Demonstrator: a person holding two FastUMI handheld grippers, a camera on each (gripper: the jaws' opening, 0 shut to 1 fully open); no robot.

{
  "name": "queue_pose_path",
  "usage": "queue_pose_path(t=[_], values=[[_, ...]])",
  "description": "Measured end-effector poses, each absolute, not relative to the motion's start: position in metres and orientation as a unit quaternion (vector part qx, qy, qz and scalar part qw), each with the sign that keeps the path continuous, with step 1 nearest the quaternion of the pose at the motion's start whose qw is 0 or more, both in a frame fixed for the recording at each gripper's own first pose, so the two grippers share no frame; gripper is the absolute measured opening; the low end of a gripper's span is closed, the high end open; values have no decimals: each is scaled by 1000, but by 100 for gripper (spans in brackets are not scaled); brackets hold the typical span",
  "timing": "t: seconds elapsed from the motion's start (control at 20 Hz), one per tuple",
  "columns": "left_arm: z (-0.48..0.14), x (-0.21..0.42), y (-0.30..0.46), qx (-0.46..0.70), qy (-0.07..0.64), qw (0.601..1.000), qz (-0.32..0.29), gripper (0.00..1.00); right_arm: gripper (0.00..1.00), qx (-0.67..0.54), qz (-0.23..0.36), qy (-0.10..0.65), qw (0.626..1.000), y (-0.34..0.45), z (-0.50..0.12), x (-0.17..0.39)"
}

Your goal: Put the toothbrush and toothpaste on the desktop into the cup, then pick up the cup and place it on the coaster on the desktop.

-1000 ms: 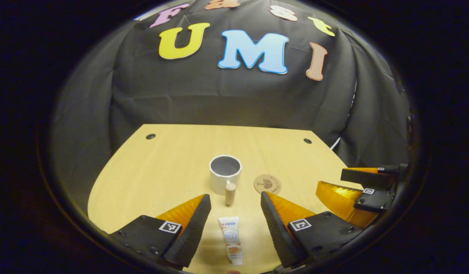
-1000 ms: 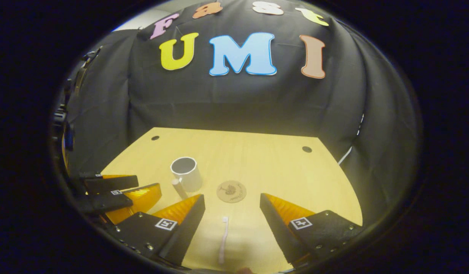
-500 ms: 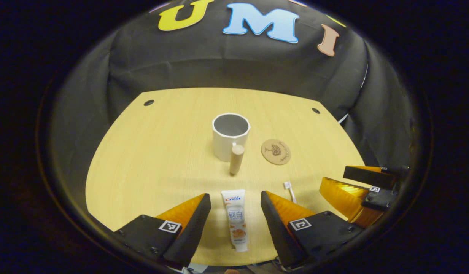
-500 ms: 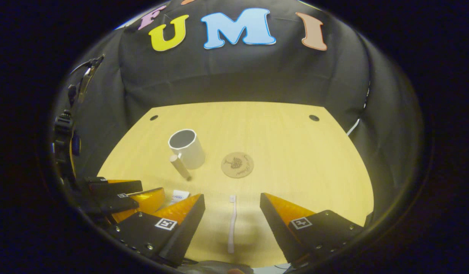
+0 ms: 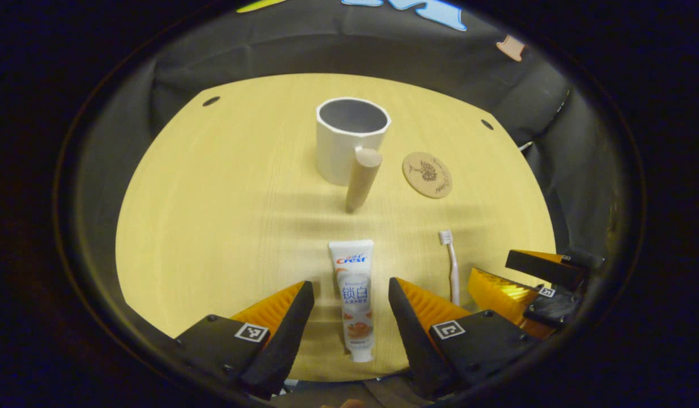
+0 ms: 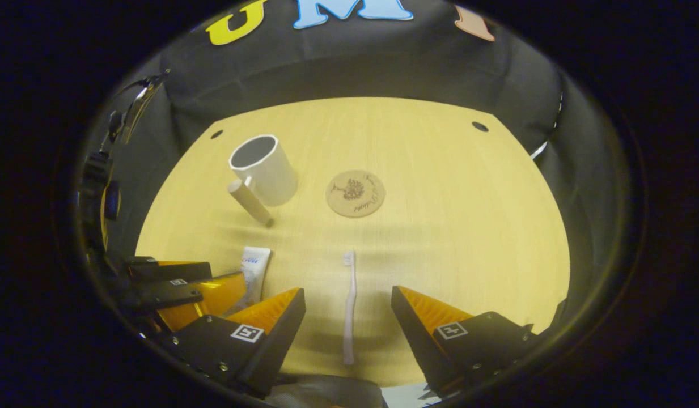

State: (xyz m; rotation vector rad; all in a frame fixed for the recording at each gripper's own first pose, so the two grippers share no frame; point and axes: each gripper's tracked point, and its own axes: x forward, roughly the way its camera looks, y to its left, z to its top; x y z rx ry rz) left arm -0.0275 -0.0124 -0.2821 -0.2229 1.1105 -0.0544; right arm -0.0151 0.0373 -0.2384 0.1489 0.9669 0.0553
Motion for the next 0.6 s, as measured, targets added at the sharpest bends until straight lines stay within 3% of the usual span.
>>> queue_pose_path(t=[0.4, 0.5, 0.6], values=[[-315, -33, -19, -120, 579, 806, -31, 90, 95, 58, 47, 552, 831, 50, -279, -24], [-318, -34, -18, -117, 588, 799, -32, 90, 85, 58, 51, 562, 824, 55, -285, -24], [-323, -33, -20, -118, 594, 795, -32, 91, 86, 52, 52, 569, 819, 55, -289, -24]])
